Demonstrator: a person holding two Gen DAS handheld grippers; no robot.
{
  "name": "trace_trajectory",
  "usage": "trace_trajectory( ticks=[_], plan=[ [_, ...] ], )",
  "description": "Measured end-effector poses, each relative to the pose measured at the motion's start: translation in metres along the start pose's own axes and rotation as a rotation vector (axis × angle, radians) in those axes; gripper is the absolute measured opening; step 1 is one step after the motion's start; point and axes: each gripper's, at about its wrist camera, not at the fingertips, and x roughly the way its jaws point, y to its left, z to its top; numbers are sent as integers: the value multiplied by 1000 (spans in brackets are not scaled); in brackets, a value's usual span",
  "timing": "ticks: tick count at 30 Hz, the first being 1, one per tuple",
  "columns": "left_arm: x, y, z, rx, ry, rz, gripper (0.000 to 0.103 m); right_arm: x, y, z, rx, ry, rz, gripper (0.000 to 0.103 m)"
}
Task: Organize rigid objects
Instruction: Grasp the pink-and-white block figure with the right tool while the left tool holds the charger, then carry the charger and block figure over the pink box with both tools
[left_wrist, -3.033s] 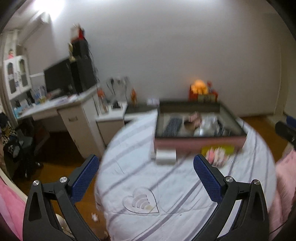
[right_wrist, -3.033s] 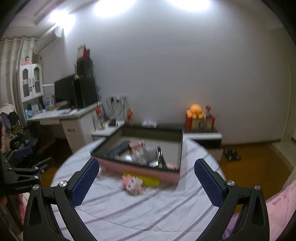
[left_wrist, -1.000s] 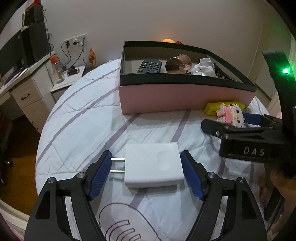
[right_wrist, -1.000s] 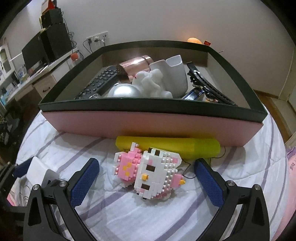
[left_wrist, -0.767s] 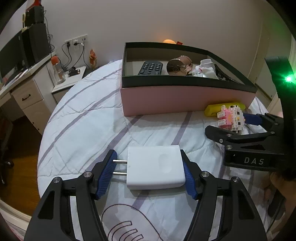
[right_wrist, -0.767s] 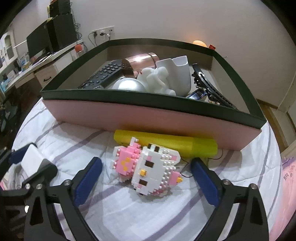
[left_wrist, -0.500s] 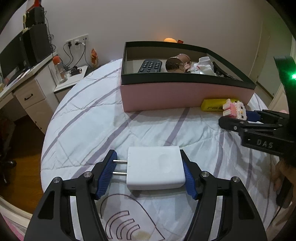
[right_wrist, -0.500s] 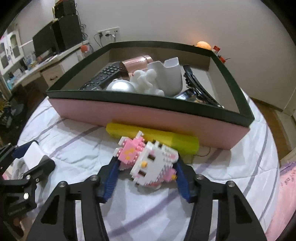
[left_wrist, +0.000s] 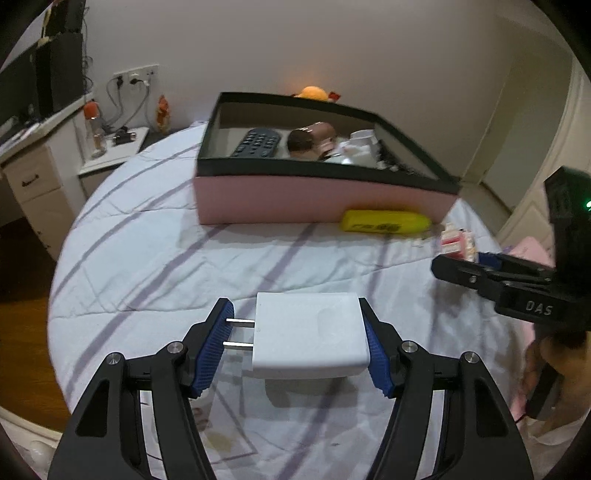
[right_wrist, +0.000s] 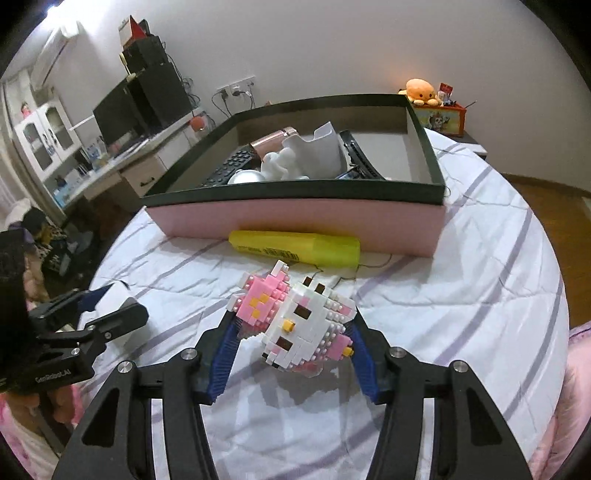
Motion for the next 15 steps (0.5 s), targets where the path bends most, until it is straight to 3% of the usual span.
trace_trajectory(
  ticks=[7,15],
  plan=[
    [-9,-18,5,14,-17,-7,67,-13,-4,0,17,-56,44,57],
    [-35,-45,25,69,-94,-15,67,-38,4,11,-28,-122,79,57]
  ],
)
